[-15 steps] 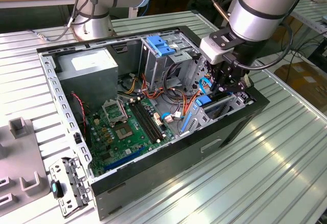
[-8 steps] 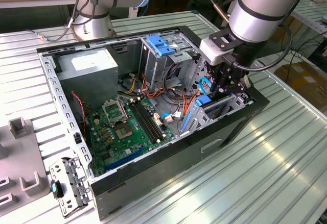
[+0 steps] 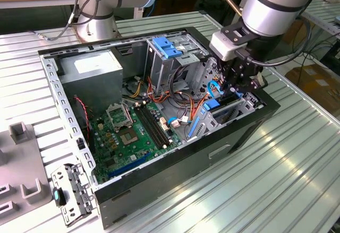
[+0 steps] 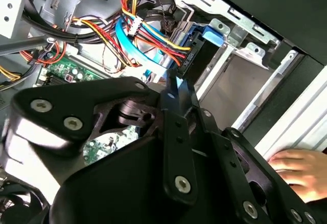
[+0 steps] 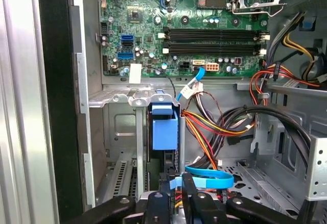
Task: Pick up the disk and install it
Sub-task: 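Insert the second disk wire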
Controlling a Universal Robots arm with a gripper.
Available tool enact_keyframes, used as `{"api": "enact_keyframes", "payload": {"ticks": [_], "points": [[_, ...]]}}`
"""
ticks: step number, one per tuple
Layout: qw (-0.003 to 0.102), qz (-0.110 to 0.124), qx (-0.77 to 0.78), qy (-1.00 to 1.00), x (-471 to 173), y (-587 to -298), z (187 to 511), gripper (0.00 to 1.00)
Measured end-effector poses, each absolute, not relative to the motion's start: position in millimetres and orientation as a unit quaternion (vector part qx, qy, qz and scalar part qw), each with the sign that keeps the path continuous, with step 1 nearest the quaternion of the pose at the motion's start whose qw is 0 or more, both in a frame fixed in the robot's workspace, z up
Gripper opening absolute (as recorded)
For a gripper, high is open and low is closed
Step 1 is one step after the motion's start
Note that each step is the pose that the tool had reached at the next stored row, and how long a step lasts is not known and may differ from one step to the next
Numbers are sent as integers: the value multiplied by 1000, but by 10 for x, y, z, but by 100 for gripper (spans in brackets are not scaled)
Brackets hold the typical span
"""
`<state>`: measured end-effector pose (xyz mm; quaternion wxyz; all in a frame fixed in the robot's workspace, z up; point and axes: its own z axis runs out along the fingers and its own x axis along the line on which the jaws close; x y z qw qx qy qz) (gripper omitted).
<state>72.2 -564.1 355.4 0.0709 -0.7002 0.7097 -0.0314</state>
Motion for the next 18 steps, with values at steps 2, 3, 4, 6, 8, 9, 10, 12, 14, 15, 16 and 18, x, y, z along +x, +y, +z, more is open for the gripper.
{"api": "enact_keyframes", "payload": {"ticks": [2,3,4,6,8,9,10,12,14,15,16,18], "points": [[71,-31,-700,710,722,-5641,3559,11],[71,-31,-700,710,722,-5640,3561,11],[71,-31,-700,710,722,-5640,3563,11],[71,-31,-700,710,722,-5640,3569,11],[71,-31,-700,710,722,-5640,3573,11],[71,-31,-700,710,722,-5640,3574,11],[71,-31,-700,710,722,-5640,3577,11],[71,-31,-700,710,722,-5640,3580,11],[71,-31,-700,710,722,-5640,3584,11],[71,-31,-700,710,722,-5640,3586,11],[71,-31,-700,710,722,-5640,3588,11],[71,-31,-700,710,722,-5640,3593,11]]}}
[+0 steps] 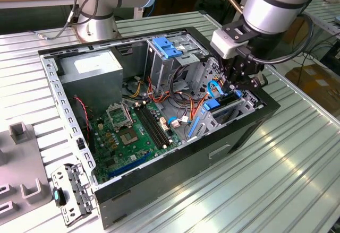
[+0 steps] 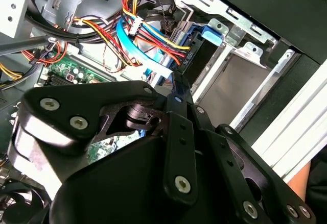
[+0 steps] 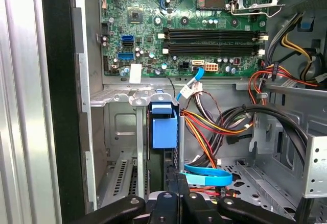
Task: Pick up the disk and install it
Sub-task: 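Insert the second disk wire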
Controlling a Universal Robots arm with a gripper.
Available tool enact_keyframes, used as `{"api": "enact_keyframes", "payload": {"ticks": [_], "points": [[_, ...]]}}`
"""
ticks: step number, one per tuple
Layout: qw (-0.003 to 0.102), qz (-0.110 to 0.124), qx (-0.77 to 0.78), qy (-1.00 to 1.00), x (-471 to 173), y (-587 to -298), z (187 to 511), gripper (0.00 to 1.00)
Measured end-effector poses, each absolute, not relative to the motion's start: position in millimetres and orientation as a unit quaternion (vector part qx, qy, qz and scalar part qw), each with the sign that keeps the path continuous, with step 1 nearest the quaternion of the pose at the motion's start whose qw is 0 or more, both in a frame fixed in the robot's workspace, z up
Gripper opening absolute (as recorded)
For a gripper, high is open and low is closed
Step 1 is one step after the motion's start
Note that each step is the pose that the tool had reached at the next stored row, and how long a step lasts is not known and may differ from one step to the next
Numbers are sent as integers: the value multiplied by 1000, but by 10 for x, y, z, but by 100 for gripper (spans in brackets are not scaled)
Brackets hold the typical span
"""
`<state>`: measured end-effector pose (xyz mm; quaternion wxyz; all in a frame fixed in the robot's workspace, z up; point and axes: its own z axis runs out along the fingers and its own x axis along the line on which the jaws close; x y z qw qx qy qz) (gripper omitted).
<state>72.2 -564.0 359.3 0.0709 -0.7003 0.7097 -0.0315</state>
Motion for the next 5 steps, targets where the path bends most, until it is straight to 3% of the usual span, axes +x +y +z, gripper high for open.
{"api": "enact_keyframes", "payload": {"ticks": [5], "points": [[71,-31,-700,710,722,-5640,3604,11]]}}
